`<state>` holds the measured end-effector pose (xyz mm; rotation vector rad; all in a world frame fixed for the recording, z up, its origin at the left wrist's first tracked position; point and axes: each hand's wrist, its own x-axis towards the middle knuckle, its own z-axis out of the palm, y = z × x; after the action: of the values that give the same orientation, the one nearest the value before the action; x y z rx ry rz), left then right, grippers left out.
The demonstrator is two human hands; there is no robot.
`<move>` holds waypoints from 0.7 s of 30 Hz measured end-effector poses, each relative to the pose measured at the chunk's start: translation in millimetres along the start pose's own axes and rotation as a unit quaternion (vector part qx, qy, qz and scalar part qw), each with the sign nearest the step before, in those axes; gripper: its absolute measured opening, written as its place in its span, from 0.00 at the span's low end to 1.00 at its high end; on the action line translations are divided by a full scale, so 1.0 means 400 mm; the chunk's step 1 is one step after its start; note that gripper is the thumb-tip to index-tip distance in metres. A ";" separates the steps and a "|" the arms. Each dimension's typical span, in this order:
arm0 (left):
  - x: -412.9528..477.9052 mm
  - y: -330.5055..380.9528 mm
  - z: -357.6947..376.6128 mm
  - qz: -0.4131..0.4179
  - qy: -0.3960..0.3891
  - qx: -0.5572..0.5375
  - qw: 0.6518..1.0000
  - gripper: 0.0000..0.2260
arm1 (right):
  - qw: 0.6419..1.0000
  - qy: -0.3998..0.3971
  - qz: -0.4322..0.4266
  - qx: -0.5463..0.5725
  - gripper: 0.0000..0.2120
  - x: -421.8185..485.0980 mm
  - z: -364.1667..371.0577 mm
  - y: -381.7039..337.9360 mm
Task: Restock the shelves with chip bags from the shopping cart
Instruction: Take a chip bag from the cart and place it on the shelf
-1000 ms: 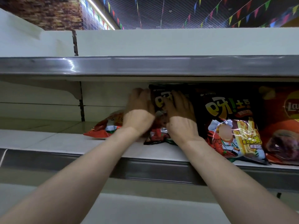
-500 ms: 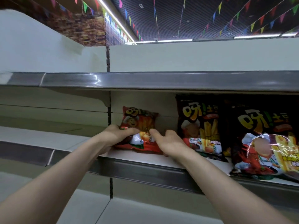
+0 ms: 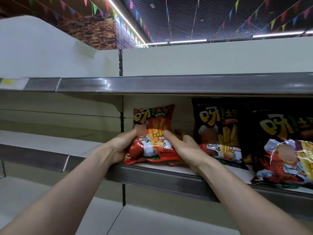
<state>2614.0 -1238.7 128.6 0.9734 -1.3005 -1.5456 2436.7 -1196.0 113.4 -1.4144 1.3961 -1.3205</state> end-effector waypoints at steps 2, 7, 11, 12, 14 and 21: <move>0.008 -0.008 -0.001 0.027 0.051 0.023 0.998 0.22 | 0.999 -0.019 0.008 -0.041 0.23 -0.003 -0.005 0.001; 0.010 0.005 -0.005 0.066 0.104 -0.003 0.992 0.24 | 0.949 0.114 -0.105 -0.273 0.22 -0.010 -0.007 -0.003; 0.004 0.022 0.020 0.074 0.064 0.035 0.995 0.21 | 0.905 0.183 -0.161 -0.349 0.22 -0.057 -0.019 -0.039; 0.002 0.025 0.036 0.075 0.052 0.047 0.995 0.20 | 0.899 0.186 -0.167 -0.359 0.24 -0.068 -0.023 -0.048; -0.006 0.028 0.082 0.084 0.022 0.064 0.994 0.19 | 0.906 0.189 -0.173 -0.337 0.25 -0.090 -0.036 -0.062; -0.018 -0.008 0.253 0.175 -0.067 0.075 0.980 0.04 | 0.889 0.247 -0.160 -0.350 0.15 -0.179 -0.172 -0.057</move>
<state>2520.7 -1200.2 140.7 0.6927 -1.6056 -1.2721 2383.9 -1112.3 137.0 -1.9206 2.2093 -1.5336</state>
